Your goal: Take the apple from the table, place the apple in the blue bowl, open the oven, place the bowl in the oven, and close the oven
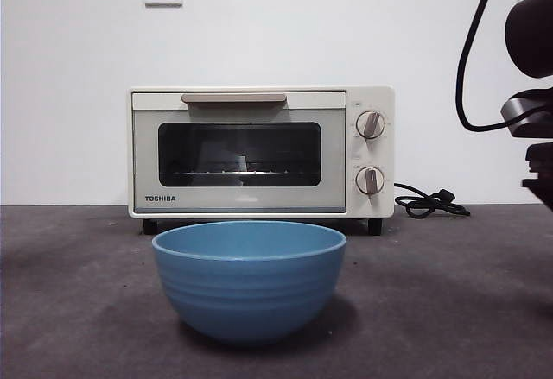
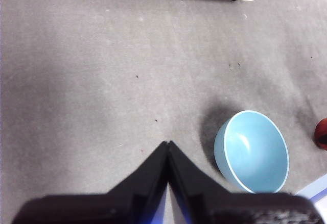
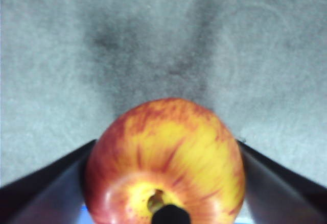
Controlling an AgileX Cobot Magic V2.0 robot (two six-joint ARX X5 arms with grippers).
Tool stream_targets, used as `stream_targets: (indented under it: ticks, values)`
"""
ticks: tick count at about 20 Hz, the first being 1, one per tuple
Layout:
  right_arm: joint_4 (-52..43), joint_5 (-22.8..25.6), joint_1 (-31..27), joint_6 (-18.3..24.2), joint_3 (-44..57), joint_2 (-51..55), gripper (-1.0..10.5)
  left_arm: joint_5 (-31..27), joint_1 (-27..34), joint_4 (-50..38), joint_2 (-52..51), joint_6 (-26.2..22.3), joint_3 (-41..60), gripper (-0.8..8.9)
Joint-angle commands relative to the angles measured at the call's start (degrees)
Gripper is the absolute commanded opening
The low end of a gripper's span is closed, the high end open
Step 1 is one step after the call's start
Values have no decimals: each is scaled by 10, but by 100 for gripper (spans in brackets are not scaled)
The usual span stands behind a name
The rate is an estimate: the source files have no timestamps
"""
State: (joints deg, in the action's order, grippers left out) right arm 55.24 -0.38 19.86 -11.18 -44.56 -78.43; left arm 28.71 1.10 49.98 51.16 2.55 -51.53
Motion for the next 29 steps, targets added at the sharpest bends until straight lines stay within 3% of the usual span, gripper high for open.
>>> stream_targets:
  ticks: [1,2,8,14,18,23,29]
  values:
    - [3,1,1,-11,5,-1,33,3,-1,1,0,-13,0,-5]
    - [8,0,1,-11,3,0,-17,3,-1,1,0,-13,0,-5]
    - [90,-2,15,0,-108,30,-11,3,-1,0,5,-13,0,-5]
    - [110,-2,128,9,-270,3,-11,3,-1,-3,22,-12,0,-5]
    - [68,-7,203,6,-331,-61,-11,3,-1,-3,30,-12,0,-5]
    - [40,-52,265,8,-388,-177,-11,3,-1,-3,31,-12,0,-5]
    - [17,-87,309,9,-412,-271,-11,3,-1,-3,32,-12,0,-5]
